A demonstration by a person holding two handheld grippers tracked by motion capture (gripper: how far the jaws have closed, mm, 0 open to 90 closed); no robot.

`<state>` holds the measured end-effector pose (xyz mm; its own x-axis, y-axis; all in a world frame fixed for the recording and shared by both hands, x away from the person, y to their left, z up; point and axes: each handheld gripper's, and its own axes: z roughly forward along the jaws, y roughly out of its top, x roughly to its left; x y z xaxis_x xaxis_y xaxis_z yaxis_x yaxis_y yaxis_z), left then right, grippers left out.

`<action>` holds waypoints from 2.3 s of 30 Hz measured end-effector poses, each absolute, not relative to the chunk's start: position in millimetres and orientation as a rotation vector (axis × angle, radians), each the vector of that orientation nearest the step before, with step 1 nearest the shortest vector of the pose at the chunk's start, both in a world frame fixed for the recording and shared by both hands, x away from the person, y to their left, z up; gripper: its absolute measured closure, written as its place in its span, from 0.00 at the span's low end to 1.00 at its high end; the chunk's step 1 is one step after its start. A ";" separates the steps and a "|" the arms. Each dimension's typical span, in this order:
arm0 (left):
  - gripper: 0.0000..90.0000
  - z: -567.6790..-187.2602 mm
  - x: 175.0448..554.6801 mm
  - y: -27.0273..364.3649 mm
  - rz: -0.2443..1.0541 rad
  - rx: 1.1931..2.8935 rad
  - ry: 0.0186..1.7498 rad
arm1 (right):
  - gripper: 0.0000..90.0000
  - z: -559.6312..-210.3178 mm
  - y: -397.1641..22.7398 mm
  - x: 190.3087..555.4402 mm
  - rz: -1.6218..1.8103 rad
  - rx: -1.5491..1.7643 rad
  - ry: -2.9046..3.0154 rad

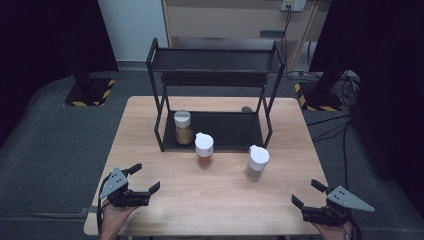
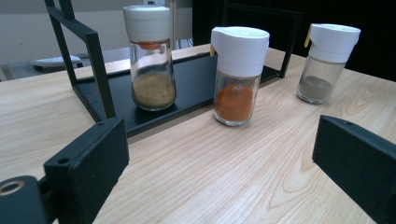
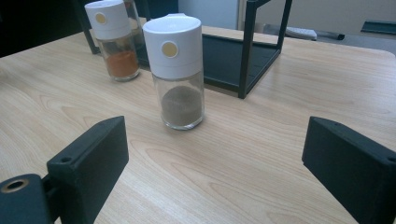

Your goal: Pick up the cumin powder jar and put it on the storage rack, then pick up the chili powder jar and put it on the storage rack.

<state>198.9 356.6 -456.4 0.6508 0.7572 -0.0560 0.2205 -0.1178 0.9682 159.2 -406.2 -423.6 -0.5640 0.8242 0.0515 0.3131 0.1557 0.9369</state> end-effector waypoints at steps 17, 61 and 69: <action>0.05 -460.7 203.0 362.5 0.533 1.684 0.833 | 0.08 -424.0 -405.6 159.5 1.406 1.068 1.960; 0.02 -451.9 201.8 351.5 0.548 1.761 0.879 | 0.07 -420.6 -402.2 158.3 1.405 1.075 1.946; 0.02 -451.2 203.4 351.1 0.536 1.774 0.880 | 0.08 -413.3 -395.4 161.8 1.397 1.069 1.962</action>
